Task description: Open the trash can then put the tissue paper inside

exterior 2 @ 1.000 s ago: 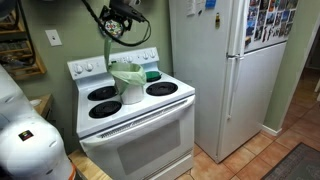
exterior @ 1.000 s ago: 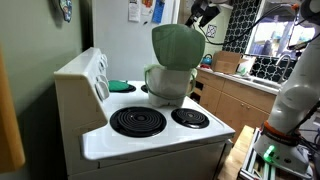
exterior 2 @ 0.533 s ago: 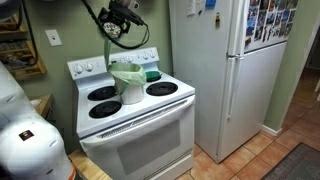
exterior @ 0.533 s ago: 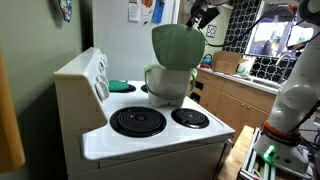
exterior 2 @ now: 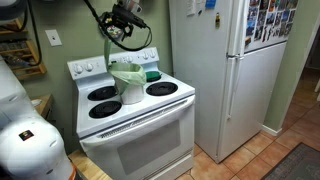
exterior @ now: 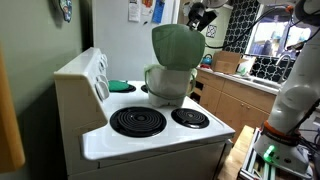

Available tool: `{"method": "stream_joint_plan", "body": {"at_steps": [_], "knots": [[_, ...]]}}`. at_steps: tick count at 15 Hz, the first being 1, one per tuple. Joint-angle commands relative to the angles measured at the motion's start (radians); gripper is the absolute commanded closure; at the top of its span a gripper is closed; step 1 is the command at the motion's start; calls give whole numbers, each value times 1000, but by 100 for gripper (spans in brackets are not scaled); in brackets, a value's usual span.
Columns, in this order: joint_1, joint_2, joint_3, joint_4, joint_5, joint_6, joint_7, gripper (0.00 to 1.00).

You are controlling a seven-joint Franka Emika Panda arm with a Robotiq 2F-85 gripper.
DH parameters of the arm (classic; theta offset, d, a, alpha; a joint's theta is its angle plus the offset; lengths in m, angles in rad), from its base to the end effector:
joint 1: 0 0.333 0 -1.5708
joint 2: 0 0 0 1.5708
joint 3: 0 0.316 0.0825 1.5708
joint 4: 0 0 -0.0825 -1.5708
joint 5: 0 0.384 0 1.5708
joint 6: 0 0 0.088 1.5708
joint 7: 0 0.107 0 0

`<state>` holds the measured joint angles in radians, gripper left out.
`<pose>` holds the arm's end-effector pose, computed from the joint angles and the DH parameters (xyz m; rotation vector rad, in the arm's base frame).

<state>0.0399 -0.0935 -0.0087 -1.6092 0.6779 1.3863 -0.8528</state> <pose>0.5009 0.0915 0.6682 -2.1830 -1.1483 -0.1993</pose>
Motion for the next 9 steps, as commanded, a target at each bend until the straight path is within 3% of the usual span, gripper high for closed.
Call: {"method": "stream_joint_plan", "body": {"at_steps": [1, 9], "knots": [[-6, 8, 5, 3, -58, 47, 14, 0], [-8, -12, 3, -23, -151, 233, 26, 0]]}}
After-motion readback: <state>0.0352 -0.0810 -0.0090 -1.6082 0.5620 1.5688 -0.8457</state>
